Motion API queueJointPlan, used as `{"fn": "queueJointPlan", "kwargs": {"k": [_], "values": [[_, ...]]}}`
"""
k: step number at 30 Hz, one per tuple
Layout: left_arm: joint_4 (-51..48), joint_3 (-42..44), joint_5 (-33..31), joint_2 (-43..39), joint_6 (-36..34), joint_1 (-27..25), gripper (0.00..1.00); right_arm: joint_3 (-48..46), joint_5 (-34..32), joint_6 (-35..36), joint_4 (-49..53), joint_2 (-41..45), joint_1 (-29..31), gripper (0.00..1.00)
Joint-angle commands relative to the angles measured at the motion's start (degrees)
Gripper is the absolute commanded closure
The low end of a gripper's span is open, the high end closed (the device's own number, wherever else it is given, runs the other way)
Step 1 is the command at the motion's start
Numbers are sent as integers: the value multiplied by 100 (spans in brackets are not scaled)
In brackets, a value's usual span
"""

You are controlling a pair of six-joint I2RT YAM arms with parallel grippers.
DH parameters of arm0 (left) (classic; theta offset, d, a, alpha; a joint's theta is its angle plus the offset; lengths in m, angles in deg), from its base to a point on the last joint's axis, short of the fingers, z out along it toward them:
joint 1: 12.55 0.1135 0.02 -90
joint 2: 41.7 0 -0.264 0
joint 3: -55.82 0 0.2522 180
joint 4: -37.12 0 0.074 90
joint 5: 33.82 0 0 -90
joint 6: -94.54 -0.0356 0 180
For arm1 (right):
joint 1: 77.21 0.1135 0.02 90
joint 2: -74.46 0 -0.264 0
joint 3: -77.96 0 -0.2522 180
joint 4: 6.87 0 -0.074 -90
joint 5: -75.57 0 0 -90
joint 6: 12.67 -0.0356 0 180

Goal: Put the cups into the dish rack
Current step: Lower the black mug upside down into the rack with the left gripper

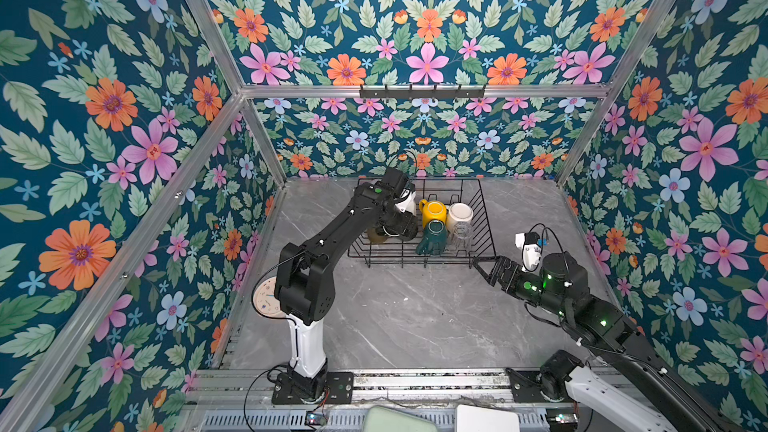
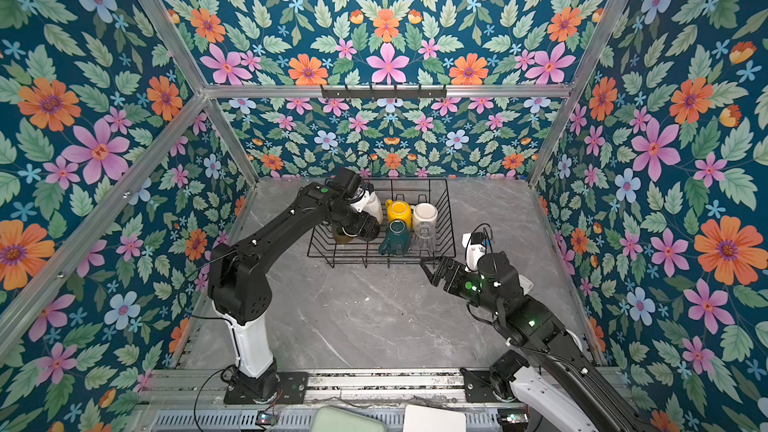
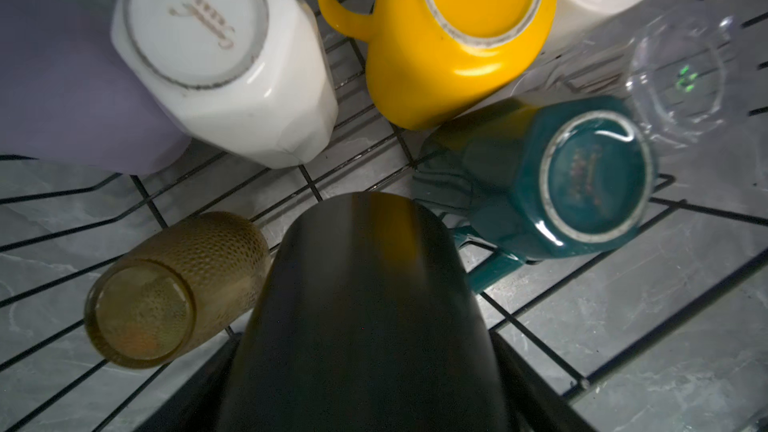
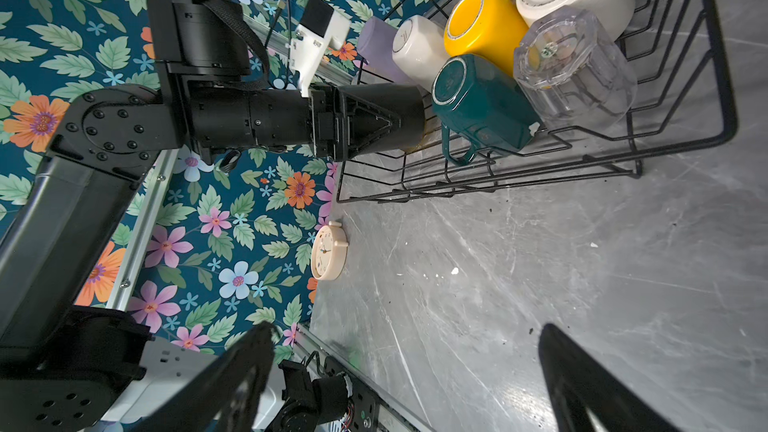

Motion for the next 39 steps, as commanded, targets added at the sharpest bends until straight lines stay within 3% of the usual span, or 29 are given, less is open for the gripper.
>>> {"fn": "queueJointPlan", "kwargs": {"k": [1, 19, 29, 33, 39], "values": [[-56, -63, -153, 82, -80, -2, 100, -7, 16, 16, -60, 20, 3, 1], [-188, -292, -576, 720, -54, -99, 100, -86, 68, -47, -153, 6, 2, 1], [-188, -309, -539, 902, -34, -108, 91, -121, 82, -77, -170, 23, -6, 1], [-188, -307, -539, 967, -19, -108, 77, -138, 77, -85, -178, 31, -7, 1], [-157, -318, -581, 995, 7, -108, 37, -165, 68, -101, -160, 74, -6, 1]]}}
